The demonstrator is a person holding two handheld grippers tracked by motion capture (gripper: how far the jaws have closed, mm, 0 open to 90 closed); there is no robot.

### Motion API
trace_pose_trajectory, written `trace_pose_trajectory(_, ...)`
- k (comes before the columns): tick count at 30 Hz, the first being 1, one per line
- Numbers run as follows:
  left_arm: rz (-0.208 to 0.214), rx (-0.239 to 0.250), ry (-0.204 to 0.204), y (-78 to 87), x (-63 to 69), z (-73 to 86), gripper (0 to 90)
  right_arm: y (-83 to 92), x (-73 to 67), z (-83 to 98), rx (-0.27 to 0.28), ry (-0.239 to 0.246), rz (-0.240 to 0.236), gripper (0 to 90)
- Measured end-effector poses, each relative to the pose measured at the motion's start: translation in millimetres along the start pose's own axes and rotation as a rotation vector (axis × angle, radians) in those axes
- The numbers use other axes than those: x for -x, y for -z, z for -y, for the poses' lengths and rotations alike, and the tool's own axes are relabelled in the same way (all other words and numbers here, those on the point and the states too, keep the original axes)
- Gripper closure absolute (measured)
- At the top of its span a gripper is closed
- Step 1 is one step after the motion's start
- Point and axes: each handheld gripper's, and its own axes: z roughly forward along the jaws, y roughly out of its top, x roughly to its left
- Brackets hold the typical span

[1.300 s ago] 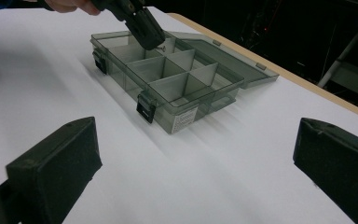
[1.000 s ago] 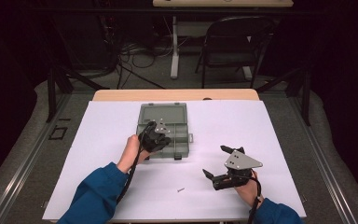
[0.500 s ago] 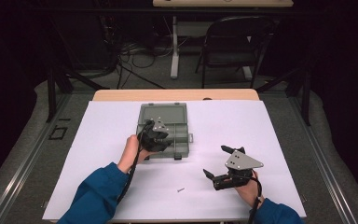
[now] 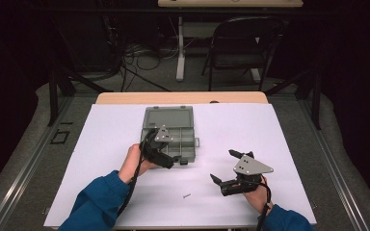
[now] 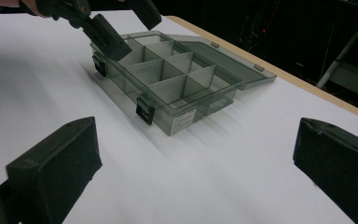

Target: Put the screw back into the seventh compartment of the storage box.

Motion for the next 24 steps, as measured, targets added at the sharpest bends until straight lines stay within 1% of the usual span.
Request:
trace_pose_trajectory(3,-0.005,0.005,-0.002,3.6,2.6,1.5,14.1,0.6,-0.2,-0.3,-0.001,-0.001,0.005,0.0)
trace_pose_trajectory(4,-0.006,0.006,-0.003,5.1,3.6,2.2,13.8,-1.2,-0.7,0.2,0.024,-0.004,0.013,0.0)
trace_pose_trajectory(5,-0.008,0.006,-0.003,5.8,4.5,2.6,13.0,0.3,-0.6,-0.4,0.007,-0.001,0.005,0.0)
trace_pose_trajectory(6,-0.008,0.005,-0.005,7.0,5.7,3.3,12.9,0.2,-0.9,-0.4,0.009,0.003,0.011,0.0)
trace_pose_trajectory(7,-0.007,0.006,-0.007,7.8,6.3,3.7,12.6,0.5,-0.9,-0.5,0.008,0.005,0.004,0.0)
trace_pose_trajectory(12,-0.014,0.006,-0.013,11.3,13.2,6.4,10.9,1.2,-0.5,-0.6,0.005,0.000,0.009,0.0)
trace_pose_trajectory(14,-0.010,0.004,-0.014,12.4,14.9,7.4,10.2,1.2,-0.3,-0.5,0.006,-0.003,0.009,0.0)
trace_pose_trajectory(20,-0.008,-0.006,-0.025,10.5,21.1,11.6,8.3,0.8,1.0,0.1,0.005,-0.003,0.006,0.0)
trace_pose_trajectory(21,-0.005,-0.007,-0.022,9.9,21.9,12.0,7.9,0.5,1.3,0.3,0.009,-0.005,0.005,0.0)
trace_pose_trajectory(22,-0.008,-0.009,-0.022,9.6,23.0,12.4,7.9,1.9,1.7,-0.2,-0.006,-0.003,0.002,0.0)
trace_pose_trajectory(23,-0.007,-0.006,-0.018,9.3,24.6,13.1,7.6,1.1,1.4,0.0,0.008,-0.003,0.003,0.0)
trace_pose_trajectory(24,-0.006,-0.010,-0.021,9.4,26.2,13.6,7.4,1.6,1.0,-0.3,0.010,-0.003,0.006,0.0)
